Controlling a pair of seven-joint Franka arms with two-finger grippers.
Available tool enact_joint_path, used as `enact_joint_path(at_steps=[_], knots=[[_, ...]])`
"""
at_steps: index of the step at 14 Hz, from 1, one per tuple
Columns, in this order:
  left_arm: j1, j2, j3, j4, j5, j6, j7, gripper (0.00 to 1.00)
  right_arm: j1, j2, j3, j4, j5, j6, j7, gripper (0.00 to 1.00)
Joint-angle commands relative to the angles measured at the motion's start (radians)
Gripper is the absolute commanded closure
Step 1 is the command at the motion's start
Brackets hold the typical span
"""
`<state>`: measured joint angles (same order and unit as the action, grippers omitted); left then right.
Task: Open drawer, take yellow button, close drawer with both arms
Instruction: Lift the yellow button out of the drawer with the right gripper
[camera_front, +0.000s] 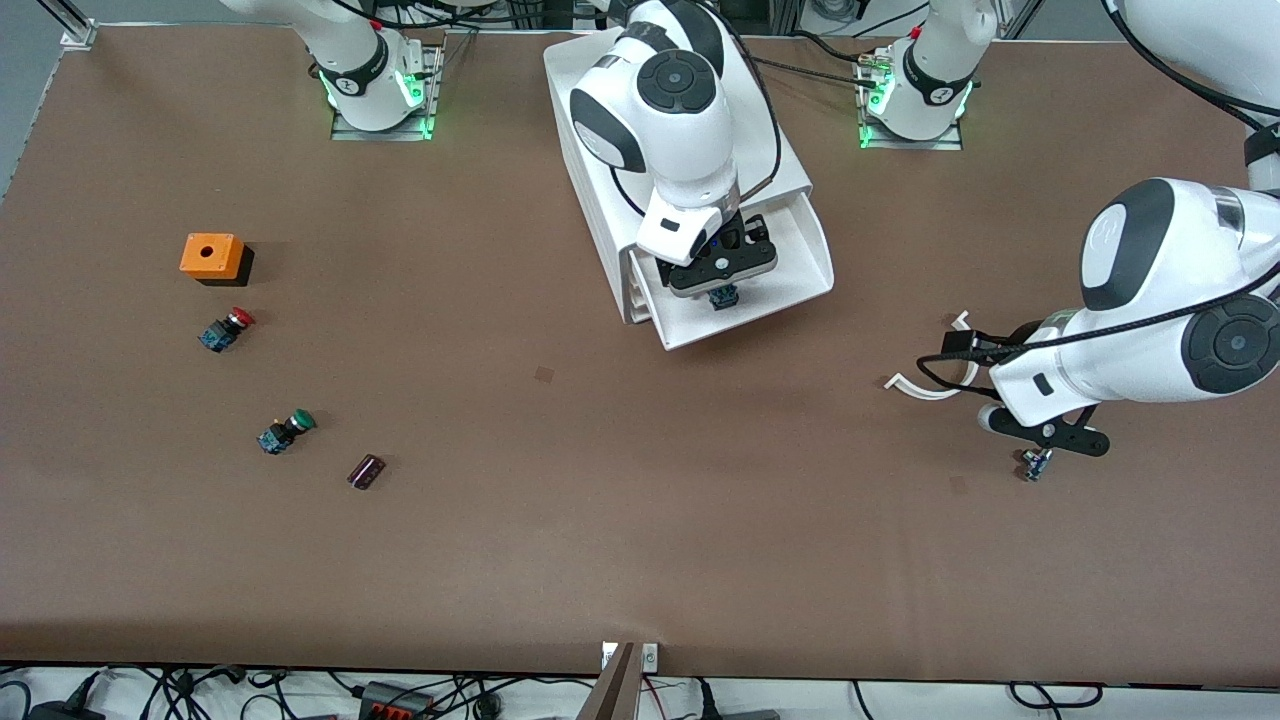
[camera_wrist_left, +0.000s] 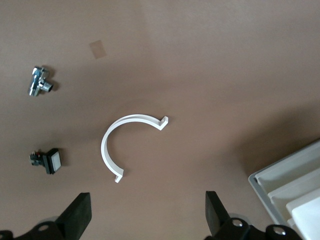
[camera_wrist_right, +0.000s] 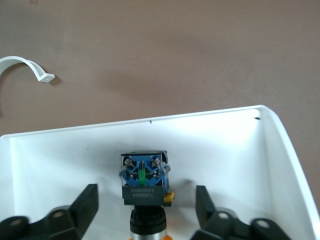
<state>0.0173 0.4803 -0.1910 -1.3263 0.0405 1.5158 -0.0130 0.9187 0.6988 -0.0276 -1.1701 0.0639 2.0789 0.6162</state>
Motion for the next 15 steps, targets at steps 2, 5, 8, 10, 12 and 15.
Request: enact_joint_path(at_steps=[2,5,8,10,12,15], knots=[[-0.004,0.014,-0.012,0.035,0.012,-0.006,-0.065,0.00,0.009,0.019,-0.012,0.035,-0.007,-0.026,0.005,0.46],[-0.007,0.014,-0.013,0.035,0.012,-0.006,-0.067,0.00,0.011,0.021,-0.012,0.035,-0.007,-0.022,0.005,0.46],[-0.010,0.014,-0.013,0.035,0.012,-0.006,-0.067,0.00,0.009,0.021,-0.011,0.037,-0.006,-0.017,0.004,0.48],[-0.013,0.014,-0.013,0.033,0.013,-0.006,-0.068,0.00,0.009,0.022,-0.011,0.037,-0.006,-0.016,0.004,0.61],[-0.011,0.012,-0.015,0.033,0.012,-0.006,-0.070,0.00,0.009,0.022,-0.011,0.037,-0.006,-0.014,0.004,0.78],[-0.011,0.012,-0.015,0.033,0.010,-0.006,-0.070,0.00,0.005,0.022,-0.012,0.066,-0.006,-0.022,0.002,0.97]])
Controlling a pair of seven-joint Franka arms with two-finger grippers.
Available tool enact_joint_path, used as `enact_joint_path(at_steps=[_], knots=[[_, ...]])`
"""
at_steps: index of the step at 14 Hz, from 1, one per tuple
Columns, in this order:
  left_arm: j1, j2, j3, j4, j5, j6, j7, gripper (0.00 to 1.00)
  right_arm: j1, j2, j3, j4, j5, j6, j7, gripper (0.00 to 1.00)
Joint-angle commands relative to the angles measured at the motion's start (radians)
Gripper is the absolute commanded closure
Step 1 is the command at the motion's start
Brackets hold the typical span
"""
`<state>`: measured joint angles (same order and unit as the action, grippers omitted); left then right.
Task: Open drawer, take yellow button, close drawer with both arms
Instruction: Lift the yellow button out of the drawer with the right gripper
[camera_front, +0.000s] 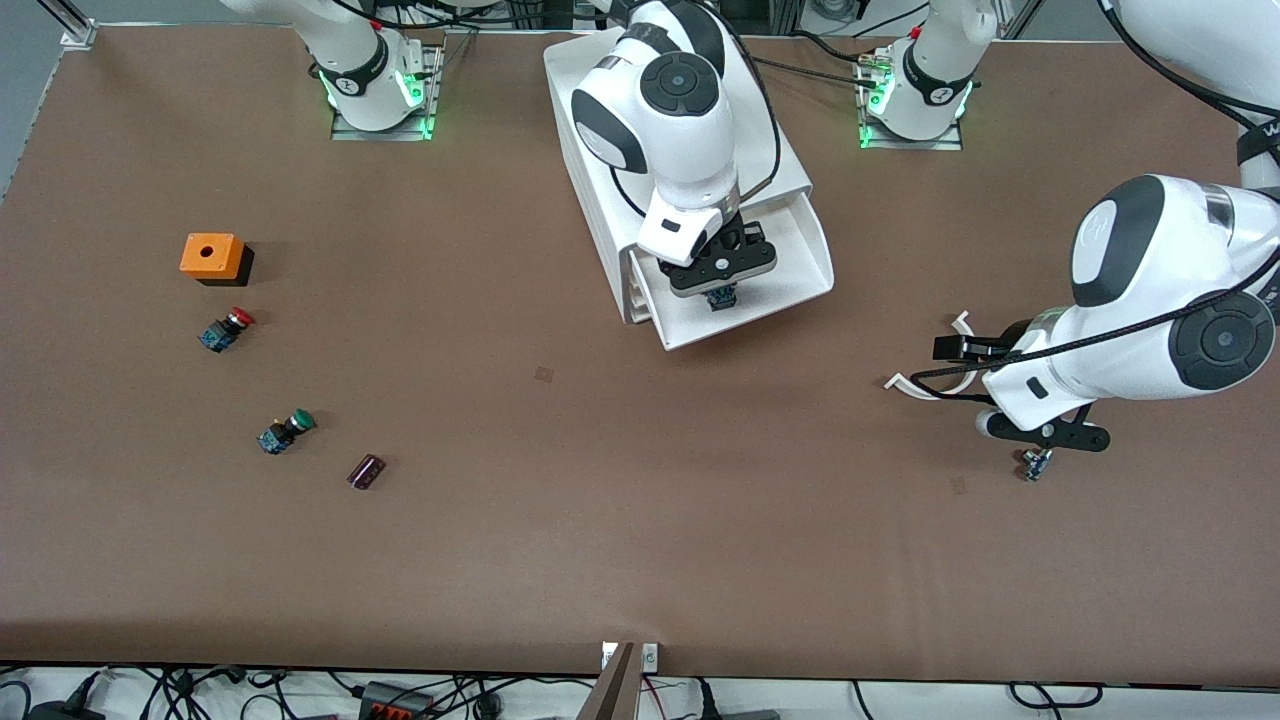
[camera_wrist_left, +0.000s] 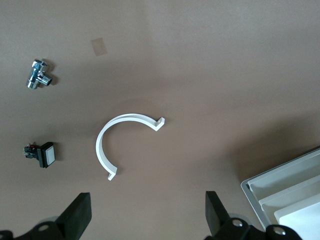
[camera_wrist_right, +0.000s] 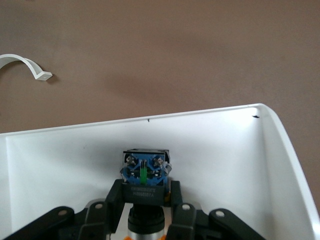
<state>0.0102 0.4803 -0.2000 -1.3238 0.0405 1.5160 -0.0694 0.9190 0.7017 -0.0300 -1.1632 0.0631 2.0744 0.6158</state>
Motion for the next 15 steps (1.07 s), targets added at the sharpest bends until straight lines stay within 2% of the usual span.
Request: enact_joint_path(at_steps=[1,3,6,8,10,12,15], knots=[[-0.003,0.012,-0.006,0.031,0.010,-0.007,-0.013,0.00,0.001,0.018,-0.011,0.075,-0.005,-0.022,0.005,0.97],[-0.004,0.012,-0.006,0.031,0.012,-0.004,-0.015,0.00,-0.008,0.015,-0.021,0.105,-0.005,-0.034,0.005,0.98],[-0.006,0.012,-0.006,0.031,0.010,0.000,-0.015,0.00,-0.086,-0.014,-0.019,0.144,-0.005,-0.101,0.005,0.98],[-0.007,0.012,-0.007,0.029,0.009,0.004,-0.021,0.00,-0.144,-0.054,-0.059,0.148,-0.012,-0.187,0.002,0.98],[-0.021,0.011,-0.012,-0.009,-0.022,0.093,-0.111,0.00,-0.176,-0.062,-0.140,0.142,-0.020,-0.258,-0.068,0.97],[-0.073,0.012,-0.015,-0.043,-0.022,0.168,-0.243,0.00,-0.283,-0.062,-0.140,0.131,-0.016,-0.344,-0.219,0.97],[-0.137,0.006,-0.015,-0.144,-0.014,0.307,-0.424,0.00,-0.393,-0.062,-0.142,0.041,0.089,-0.333,-0.367,0.97]])
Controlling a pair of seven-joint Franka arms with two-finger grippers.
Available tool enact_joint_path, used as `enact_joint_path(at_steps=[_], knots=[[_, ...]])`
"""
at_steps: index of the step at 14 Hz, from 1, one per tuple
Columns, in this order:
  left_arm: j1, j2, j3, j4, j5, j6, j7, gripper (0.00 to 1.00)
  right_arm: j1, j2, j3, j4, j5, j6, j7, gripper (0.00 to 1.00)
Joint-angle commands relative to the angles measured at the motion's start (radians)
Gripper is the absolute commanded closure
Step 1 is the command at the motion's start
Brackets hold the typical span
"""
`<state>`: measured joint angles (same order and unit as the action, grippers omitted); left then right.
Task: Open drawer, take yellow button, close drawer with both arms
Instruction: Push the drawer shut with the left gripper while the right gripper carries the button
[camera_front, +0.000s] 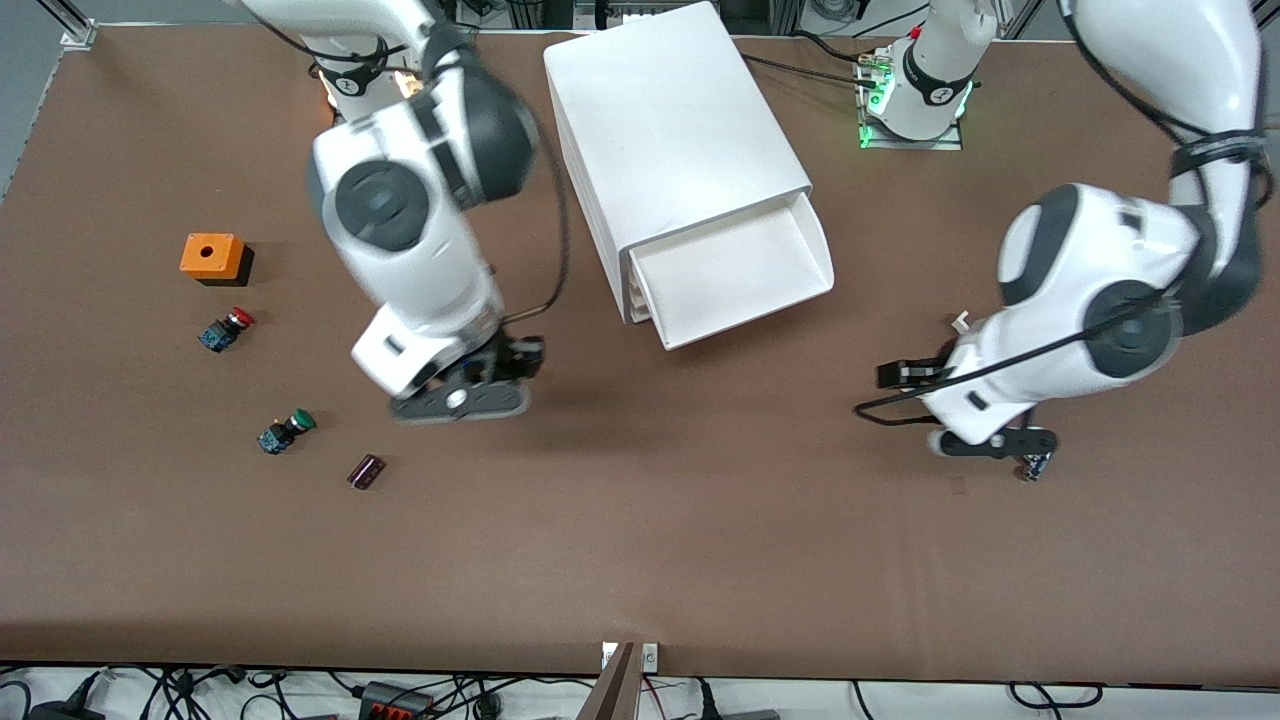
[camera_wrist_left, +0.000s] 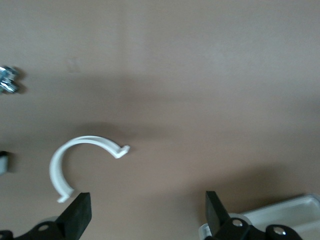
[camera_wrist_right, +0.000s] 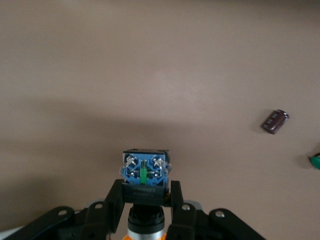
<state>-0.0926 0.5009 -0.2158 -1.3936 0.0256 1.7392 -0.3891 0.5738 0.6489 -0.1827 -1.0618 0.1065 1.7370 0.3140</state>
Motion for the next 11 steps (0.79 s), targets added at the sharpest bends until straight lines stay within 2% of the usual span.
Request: enact_joint_path(at_steps=[1,5,8,11], knots=[[-0.053,-0.028,-0.001,-0.122,0.000,0.132,-0.160,0.00,-0.064,-0.009,0.011,-0.087,0.047,0.010,-0.078,0.97],[-0.143,-0.097,-0.013,-0.281,0.000,0.256,-0.355,0.00,-0.130,-0.029,0.009,-0.281,0.047,0.094,-0.203,0.97],[-0.144,-0.153,-0.088,-0.441,-0.001,0.403,-0.437,0.00,-0.161,-0.038,0.009,-0.412,0.050,0.169,-0.306,0.97],[-0.134,-0.198,-0.163,-0.505,-0.004,0.416,-0.546,0.00,-0.172,-0.080,0.012,-0.581,0.056,0.327,-0.345,0.97]])
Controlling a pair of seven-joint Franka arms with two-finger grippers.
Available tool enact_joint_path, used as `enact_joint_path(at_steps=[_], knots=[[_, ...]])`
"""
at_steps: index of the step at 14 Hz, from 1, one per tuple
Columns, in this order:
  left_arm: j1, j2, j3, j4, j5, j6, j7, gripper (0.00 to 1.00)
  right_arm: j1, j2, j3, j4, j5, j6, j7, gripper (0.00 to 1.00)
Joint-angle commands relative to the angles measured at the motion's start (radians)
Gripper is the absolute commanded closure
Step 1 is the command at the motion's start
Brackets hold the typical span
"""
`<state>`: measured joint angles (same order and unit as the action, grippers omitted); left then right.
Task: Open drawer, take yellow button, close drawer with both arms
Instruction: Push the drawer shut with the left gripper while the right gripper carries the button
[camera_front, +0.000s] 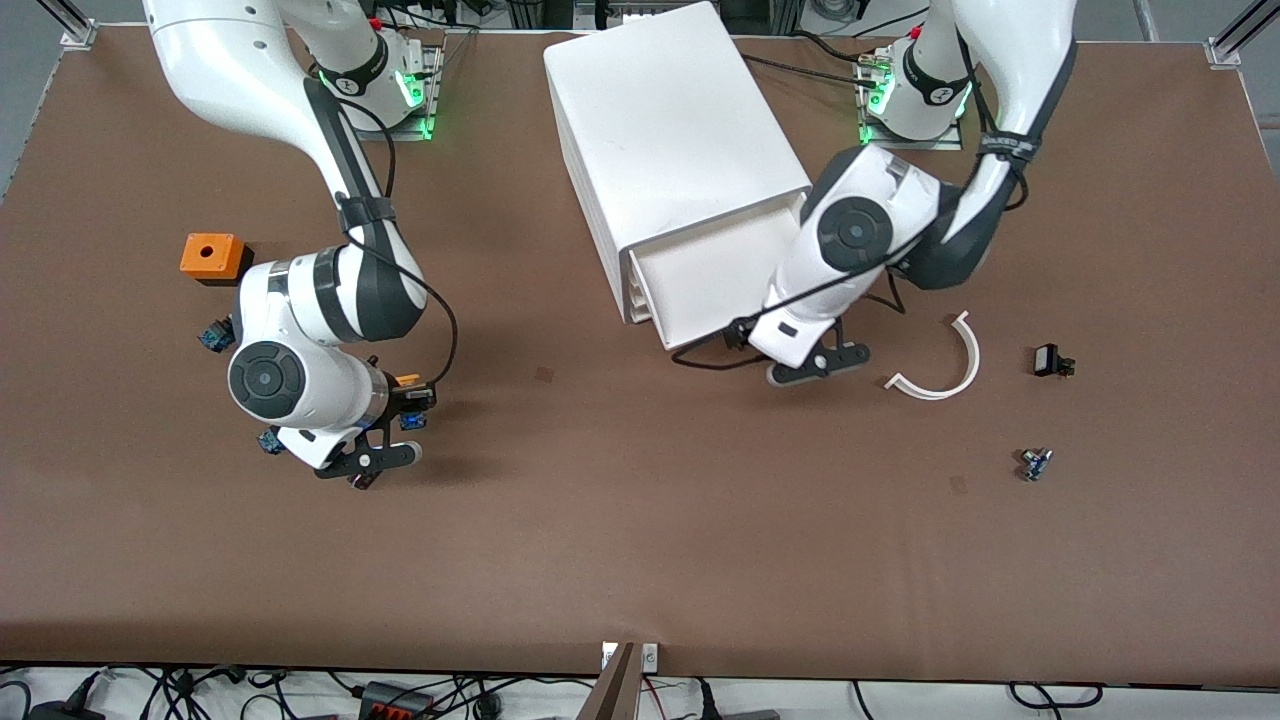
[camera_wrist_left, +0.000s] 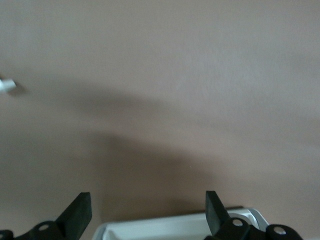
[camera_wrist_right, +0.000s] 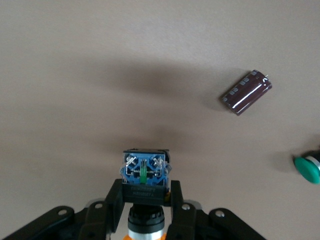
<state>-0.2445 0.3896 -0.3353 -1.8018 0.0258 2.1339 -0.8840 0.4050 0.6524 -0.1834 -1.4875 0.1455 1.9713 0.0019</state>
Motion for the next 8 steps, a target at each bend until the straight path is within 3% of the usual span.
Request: enact_joint_path(at_steps=[1,4,8], knots=[[0.019,-0.107,-0.057,-0.122,-0.007,0.018,-0.067,0.00,-0.003,-0.095,0.015,-0.205,0.019,0.144,-0.023,0.97],[0.020,-0.133,-0.114,-0.174,-0.010,0.015,-0.101,0.00,0.004,-0.097,0.019,-0.281,0.104,0.224,-0.022,0.97],[0.028,-0.133,-0.165,-0.189,-0.039,0.003,-0.150,0.00,0.021,-0.076,0.019,-0.293,0.108,0.259,-0.020,0.97]])
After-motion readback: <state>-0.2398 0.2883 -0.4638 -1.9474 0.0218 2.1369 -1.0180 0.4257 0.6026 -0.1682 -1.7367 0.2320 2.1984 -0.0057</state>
